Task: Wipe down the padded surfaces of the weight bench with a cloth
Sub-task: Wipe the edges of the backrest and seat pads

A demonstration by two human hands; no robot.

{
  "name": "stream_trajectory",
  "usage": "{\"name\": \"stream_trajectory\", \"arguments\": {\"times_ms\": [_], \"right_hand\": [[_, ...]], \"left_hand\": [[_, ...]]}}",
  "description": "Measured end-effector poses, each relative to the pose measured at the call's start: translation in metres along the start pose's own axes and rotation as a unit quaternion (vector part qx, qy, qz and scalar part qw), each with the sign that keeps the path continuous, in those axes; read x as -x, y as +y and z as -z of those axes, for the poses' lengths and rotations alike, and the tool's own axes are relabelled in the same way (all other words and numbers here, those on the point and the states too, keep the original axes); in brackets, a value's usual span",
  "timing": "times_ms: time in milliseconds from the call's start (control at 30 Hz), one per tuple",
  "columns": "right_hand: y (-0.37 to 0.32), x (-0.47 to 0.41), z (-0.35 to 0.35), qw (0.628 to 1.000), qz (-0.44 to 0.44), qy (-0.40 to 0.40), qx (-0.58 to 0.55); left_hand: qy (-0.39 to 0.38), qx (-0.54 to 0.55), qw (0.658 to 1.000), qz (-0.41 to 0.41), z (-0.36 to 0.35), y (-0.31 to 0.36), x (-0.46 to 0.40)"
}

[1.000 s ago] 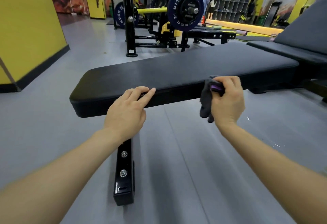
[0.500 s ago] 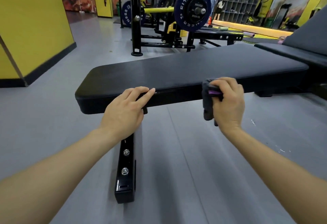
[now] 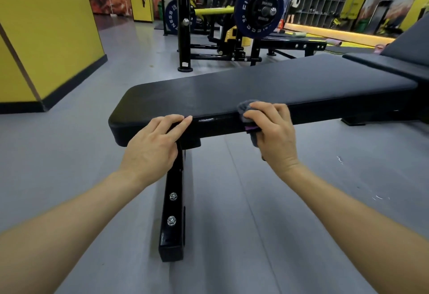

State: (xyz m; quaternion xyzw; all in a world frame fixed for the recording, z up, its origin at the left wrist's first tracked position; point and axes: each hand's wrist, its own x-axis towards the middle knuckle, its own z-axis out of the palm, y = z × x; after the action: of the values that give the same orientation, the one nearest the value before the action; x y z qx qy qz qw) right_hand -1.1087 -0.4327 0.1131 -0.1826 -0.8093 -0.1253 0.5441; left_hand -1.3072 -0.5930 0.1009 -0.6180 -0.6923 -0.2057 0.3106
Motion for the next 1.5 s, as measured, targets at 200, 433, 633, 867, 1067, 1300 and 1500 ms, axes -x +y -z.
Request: {"name": "stream_trajectory", "arguments": {"times_ms": [200,433,633,867,1067,1300,1500], "right_hand": [[-0.012,0.006,-0.015,1.0,0.005,0.024,0.0],[-0.057,-0.014,-0.045,0.978,0.205,-0.027,0.01],[0.011,0.006,-0.005,0.981,0.171,-0.064,0.059],[-0.084,-0.022,-0.066,0.97,0.24,-0.032,-0.026],[-0.008,-0.005,-0.019,0.96,0.265,-0.089,0.034],[-0.049,-0.015,-0.048,0.977,0.213,-0.022,0.013],[-0.042,-0.018,-0.041,0.968,0.246,-0.051,0.004]], "left_hand": [[-0.003,0.012,1.0,0.023,0.003,-0.016,0.01],[-0.001,0.035,0.998,0.049,-0.002,-0.015,0.011],[0.013,0.041,0.998,0.049,-0.006,-0.016,0.014],[0.01,0.067,0.994,0.089,-0.006,-0.012,0.014],[0.014,0.052,0.997,0.063,-0.004,-0.016,0.014],[0.024,0.061,0.994,0.09,-0.008,-0.012,0.015],[0.021,0.043,0.996,0.074,-0.009,-0.015,0.016]]}}
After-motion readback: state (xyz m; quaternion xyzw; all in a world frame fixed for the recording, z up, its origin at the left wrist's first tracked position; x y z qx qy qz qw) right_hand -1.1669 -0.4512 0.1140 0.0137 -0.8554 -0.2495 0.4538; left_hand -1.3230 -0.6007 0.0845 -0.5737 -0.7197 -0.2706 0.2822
